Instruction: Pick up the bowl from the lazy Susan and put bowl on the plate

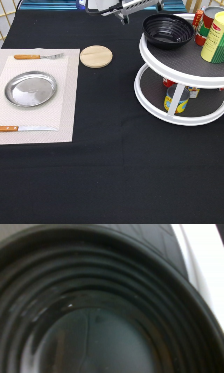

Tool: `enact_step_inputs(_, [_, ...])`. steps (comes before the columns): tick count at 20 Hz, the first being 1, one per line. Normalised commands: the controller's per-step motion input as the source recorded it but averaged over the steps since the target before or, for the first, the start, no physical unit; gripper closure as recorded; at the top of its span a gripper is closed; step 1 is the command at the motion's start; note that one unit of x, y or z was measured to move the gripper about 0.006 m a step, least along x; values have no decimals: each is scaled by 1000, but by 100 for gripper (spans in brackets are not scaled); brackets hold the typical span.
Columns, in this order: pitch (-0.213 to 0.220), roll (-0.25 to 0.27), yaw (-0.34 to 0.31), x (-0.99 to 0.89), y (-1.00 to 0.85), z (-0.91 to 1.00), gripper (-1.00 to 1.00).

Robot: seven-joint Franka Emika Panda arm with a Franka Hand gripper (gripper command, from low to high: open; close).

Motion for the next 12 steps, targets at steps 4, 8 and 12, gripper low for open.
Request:
enact_step_inputs(4, [-83,-92,-17,-434,347,-154,-100])
enact_step_inputs(8, [-9,-101,0,-148,544,285,100])
enact_step_inputs(12, [13,-60,0,-32,422,441,100])
